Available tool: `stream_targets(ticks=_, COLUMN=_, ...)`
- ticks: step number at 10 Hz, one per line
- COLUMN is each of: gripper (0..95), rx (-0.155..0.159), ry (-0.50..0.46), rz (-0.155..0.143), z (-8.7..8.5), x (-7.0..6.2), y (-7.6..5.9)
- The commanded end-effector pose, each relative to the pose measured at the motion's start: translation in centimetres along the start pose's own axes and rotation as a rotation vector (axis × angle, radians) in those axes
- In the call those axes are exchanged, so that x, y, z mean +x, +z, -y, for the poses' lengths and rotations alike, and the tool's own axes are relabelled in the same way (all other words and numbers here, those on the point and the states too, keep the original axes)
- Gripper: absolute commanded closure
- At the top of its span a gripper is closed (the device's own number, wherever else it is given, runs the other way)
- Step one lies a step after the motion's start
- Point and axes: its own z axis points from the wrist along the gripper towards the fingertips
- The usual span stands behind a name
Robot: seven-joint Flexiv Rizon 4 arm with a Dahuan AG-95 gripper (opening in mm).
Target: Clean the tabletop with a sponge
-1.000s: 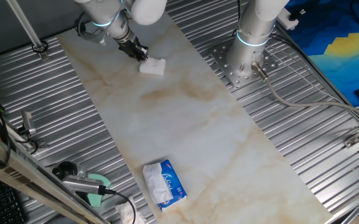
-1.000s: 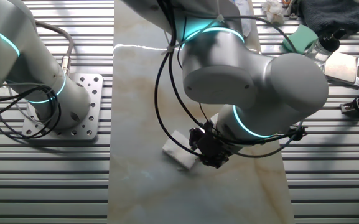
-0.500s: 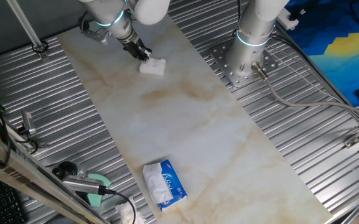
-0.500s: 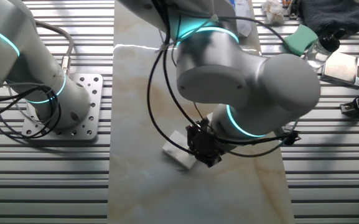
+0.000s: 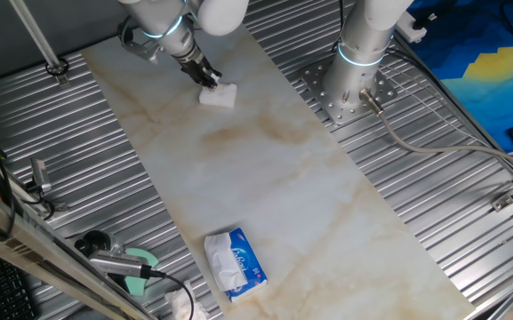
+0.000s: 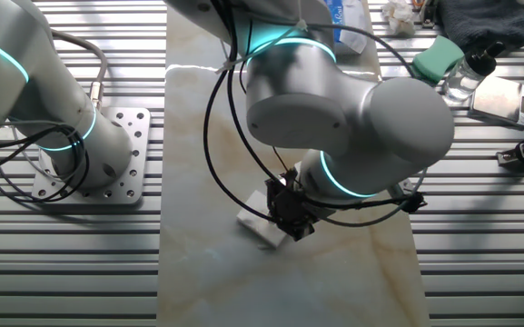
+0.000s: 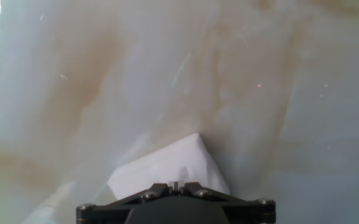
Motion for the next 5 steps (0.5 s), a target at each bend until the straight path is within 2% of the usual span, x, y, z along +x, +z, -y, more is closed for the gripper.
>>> stream_targets(ticks=1, gripper=95.0, rx=0.0, ry=-0.002, rz=0.002, z=0.0, x=0.0, y=0.1)
stream_targets(ticks=3, gripper=95.0, rx=-0.005, ry=0.002, rz=0.012, z=0.0, x=-0.1, y=1.1)
stream_targets(ticks=5, gripper=95.0, rx=0.002, ry=-0.003, rz=0.019, z=0.2, x=-0.4, y=1.4)
